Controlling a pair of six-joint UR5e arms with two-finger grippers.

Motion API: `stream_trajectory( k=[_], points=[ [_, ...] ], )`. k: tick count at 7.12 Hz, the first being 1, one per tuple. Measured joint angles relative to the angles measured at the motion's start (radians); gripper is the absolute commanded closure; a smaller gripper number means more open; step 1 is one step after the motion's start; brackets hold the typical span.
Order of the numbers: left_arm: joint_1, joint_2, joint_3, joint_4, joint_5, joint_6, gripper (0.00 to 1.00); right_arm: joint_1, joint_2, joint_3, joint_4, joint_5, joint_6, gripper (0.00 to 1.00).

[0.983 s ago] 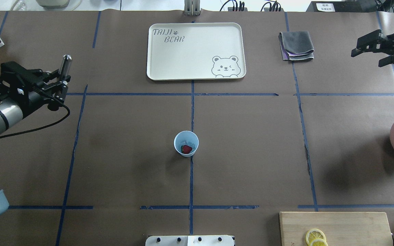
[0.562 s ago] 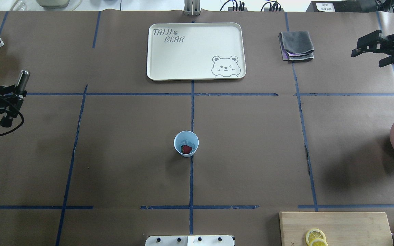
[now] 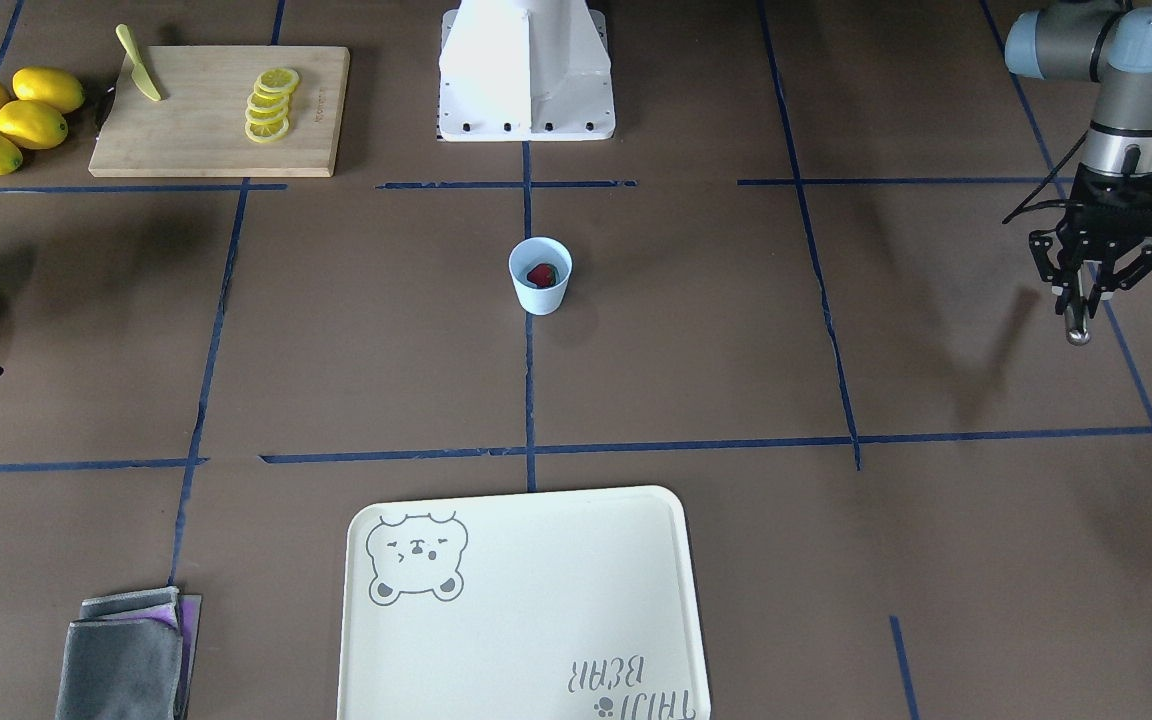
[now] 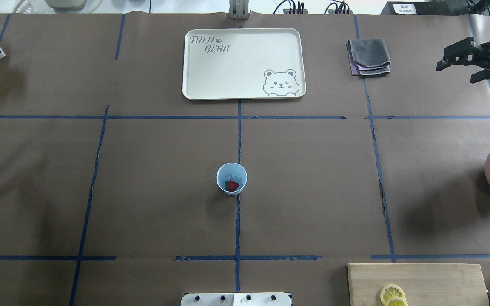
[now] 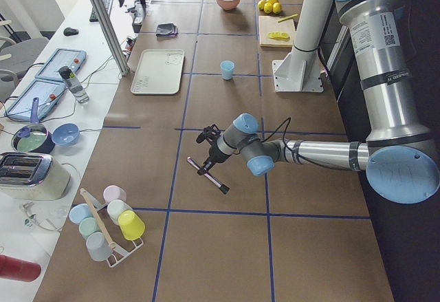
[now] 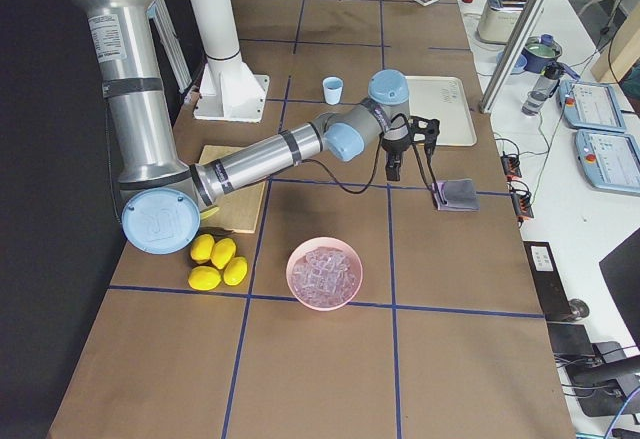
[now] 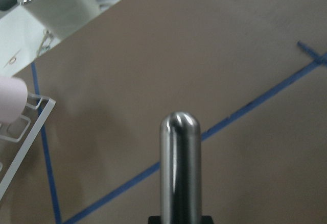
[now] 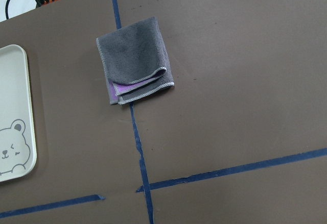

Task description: Mash ice and strawberries in cup

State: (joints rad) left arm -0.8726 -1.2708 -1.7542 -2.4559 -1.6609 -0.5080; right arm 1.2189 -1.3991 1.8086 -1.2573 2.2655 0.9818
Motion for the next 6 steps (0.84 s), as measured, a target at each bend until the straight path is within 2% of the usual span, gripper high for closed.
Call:
stream_trajectory(
  k=[2, 4, 6],
  points=[
    [-0.079, -0.001, -0.005, 0.139, -0.176, -0.111, 1.00, 0.000, 0.000, 0.001, 0.000, 0.000, 0.000, 0.00],
    [-0.089, -0.019, 0.003, 0.248, -0.238, -0.206, 1.00, 0.000, -0.001, 0.003, 0.001, 0.000, 0.000, 0.00],
    [-0.089, -0.058, 0.007, 0.390, -0.313, -0.224, 1.00, 0.000, -0.001, 0.004, 0.001, 0.000, 0.000, 0.00]
  ],
)
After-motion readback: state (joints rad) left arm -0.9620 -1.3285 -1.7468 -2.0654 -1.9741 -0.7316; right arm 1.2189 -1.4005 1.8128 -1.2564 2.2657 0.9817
